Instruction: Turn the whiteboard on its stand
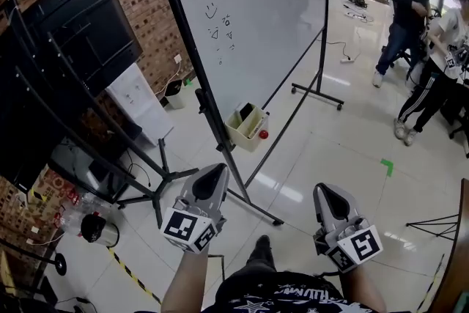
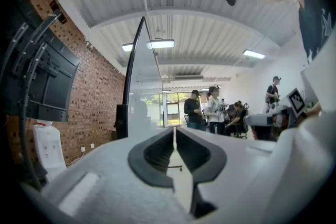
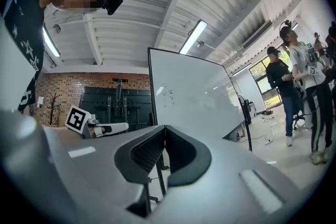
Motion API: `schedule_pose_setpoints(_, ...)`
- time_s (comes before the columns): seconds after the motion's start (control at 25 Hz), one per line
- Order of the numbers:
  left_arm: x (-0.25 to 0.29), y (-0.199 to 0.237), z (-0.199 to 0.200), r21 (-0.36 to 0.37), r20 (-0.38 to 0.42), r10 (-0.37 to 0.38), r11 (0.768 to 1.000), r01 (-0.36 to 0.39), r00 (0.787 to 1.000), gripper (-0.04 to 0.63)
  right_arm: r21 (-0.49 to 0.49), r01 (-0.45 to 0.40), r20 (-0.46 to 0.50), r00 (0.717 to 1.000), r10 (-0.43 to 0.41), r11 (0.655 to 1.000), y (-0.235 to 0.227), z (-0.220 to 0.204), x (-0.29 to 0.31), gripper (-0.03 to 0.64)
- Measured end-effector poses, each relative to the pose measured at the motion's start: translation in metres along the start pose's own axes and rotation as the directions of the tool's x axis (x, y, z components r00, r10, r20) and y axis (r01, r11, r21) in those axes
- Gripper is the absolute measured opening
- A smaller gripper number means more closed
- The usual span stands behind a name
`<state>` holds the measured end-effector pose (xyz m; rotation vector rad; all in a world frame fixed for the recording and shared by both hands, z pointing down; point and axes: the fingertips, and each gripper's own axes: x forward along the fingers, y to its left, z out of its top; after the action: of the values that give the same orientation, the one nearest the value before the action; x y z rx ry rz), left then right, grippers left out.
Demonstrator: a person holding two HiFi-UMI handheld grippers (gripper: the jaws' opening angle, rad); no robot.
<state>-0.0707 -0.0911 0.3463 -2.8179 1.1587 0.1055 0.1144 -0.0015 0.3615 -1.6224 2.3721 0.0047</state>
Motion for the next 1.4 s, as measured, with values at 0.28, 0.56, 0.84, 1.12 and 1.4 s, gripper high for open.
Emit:
schedule_pose_setpoints(0.28, 0.04, 0.068, -0.02, -0.011, -0.011, 0.072, 0.997, -0.072, 0.997, 0.177, -0.034, -0.01, 0.022, 1.0, 0.011, 0.999, -0.004, -0.001, 0.059, 0.008)
schedule_pose_setpoints(0.56, 0.08, 0.111, -0.041, -0.002, -0.045, 0.037, 0.999, -0.037, 0.998, 0.354, -0.035, 0.019, -0.009, 1.0, -0.02, 0.999, -0.013, -0.017, 0.107, 0.008)
schedule_pose_setpoints(0.84, 0.123, 0.132, -0.034, -0.012, 0.01, -0.021, 1.0, 0.021, 1.0, 0.408, -0.055, 0.043, -0.038, 0.998, -0.046, 0.998, -0.018, -0.03, 0.134, 0.008)
schedule_pose_setpoints(1.12, 0.142, 0.139, -0.026, 0.0, 0.037, -0.026, 1.0, 0.026, 0.999, 0.403, -0.034, 0.099, -0.046, 0.994, -0.101, 0.994, -0.036, -0.032, 0.139, 0.008)
schedule_pose_setpoints(1.4, 0.145, 0.13, -0.026, 0.026, 0.022, -0.054, 0.998, 0.053, 0.998, 0.233, -0.032, 0.096, -0.034, 0.995, -0.097, 0.995, -0.037, -0.03, 0.153, 0.008)
